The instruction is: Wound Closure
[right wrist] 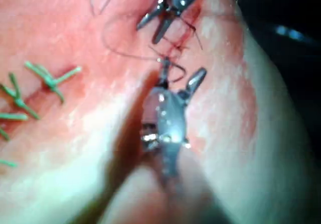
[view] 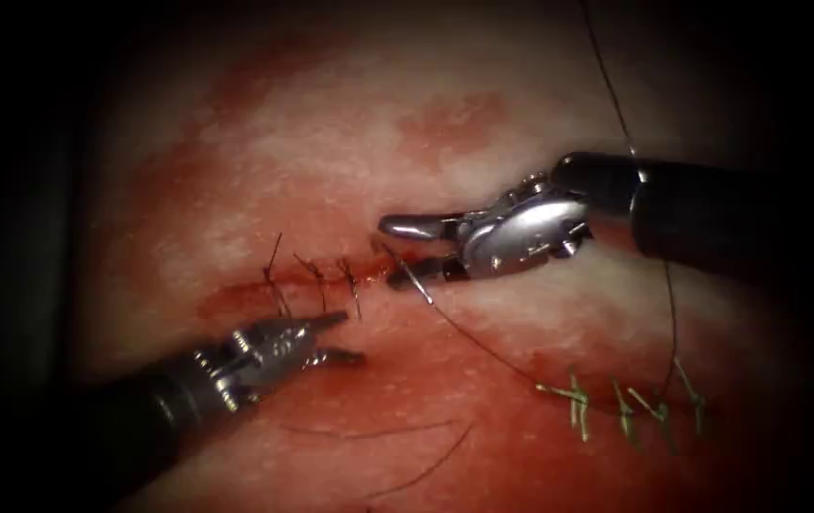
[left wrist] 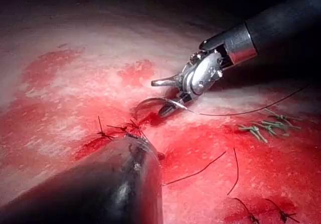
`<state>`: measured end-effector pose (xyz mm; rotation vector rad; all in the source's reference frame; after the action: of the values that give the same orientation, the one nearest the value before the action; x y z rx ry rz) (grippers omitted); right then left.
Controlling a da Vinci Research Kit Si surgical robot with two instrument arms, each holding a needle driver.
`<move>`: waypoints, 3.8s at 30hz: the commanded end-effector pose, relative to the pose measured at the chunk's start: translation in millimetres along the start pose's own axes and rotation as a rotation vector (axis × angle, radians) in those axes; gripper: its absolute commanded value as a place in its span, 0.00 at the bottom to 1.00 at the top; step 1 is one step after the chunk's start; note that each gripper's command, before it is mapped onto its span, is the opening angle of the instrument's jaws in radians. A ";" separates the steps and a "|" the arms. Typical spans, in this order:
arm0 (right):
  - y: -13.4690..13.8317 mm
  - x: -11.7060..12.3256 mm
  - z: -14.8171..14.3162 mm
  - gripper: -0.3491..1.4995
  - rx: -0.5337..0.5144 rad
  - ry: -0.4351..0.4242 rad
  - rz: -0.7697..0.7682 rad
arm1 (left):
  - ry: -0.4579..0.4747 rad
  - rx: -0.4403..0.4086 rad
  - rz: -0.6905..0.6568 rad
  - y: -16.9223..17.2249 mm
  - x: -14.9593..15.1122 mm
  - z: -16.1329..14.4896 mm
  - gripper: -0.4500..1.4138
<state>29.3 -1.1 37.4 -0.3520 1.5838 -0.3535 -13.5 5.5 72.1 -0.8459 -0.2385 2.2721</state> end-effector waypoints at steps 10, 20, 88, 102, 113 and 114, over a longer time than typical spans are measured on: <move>-0.5 -0.8 1.1 0.45 0.034 0.026 -0.042 | 0.001 0.000 0.001 -0.1 0.2 0.6 0.37; -0.1 -0.7 1.0 0.00 0.056 0.017 -0.044 | 0.001 0.000 0.001 -0.1 0.2 0.6 0.38; -8.3 -0.4 0.7 0.00 -0.058 -0.454 -0.033 | -0.013 -0.077 -0.040 -0.2 -1.3 6.3 0.31; -11.2 1.0 -0.1 0.00 -0.030 -0.438 -0.050 | -0.016 -0.087 -0.046 -0.8 -1.8 5.4 0.31; -12.6 -1.6 1.0 0.00 0.070 -0.463 0.047 | -0.052 -0.079 -0.053 -1.1 -2.7 4.7 0.34; -13.0 -2.0 1.0 0.00 0.079 -0.463 0.062 | -0.054 -0.080 -0.052 -1.0 -2.8 4.7 0.34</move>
<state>29.8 -11.9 44.2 -0.2949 1.1200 -0.2623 -13.8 4.4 77.1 -0.8046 -0.3765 2.2526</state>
